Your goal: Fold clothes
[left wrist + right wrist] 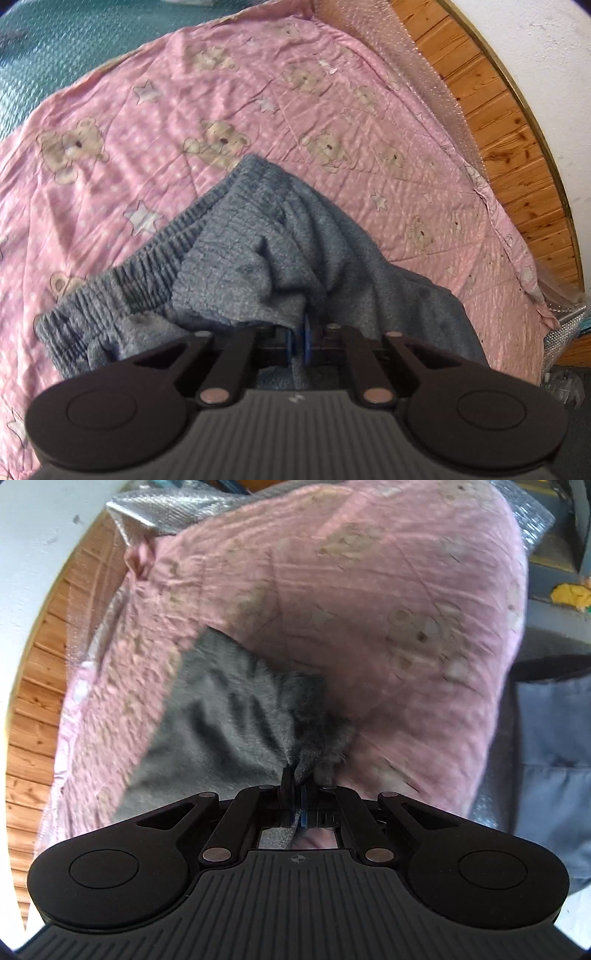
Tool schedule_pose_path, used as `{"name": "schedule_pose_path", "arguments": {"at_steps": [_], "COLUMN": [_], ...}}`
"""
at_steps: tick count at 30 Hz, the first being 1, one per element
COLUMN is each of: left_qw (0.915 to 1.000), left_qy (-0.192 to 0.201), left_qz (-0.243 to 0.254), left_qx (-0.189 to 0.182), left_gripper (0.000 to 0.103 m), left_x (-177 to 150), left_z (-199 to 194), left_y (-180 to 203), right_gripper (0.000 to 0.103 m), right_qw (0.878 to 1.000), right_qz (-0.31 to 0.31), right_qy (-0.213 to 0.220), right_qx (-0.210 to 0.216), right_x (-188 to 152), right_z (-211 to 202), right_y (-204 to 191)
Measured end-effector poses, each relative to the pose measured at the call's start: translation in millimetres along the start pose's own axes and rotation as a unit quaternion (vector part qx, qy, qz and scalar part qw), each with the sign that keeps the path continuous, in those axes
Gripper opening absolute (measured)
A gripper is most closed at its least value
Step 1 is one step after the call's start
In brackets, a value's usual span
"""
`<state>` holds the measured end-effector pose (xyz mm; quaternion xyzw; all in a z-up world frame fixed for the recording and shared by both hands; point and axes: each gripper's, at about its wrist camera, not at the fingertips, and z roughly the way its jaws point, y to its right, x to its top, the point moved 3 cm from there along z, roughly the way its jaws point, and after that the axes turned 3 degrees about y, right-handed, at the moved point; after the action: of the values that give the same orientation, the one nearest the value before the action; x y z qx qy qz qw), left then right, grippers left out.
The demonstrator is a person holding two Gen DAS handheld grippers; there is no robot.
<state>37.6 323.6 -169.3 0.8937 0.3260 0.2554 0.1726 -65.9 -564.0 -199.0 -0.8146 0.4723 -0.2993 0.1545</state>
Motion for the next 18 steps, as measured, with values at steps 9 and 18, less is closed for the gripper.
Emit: {"name": "schedule_pose_path", "arguments": {"at_steps": [9,18], "left_qw": [0.9988,0.9901], "left_qy": [0.031,0.109], "left_qz": [-0.036,-0.048], "left_qx": [-0.009,-0.074], "left_gripper": [0.006,0.003], "left_x": [0.4,33.8], "left_z": [-24.4,-53.3], "left_y": [-28.2,3.0], "right_gripper": [0.0,0.0], "right_qw": [0.998,0.992], "right_qz": [-0.032,-0.061], "right_qy": [0.022,0.048], "right_qx": [0.046,0.1], "right_x": [9.2,27.7], "right_z": [-21.2,-43.0], "right_y": [-26.4,-64.8]}}
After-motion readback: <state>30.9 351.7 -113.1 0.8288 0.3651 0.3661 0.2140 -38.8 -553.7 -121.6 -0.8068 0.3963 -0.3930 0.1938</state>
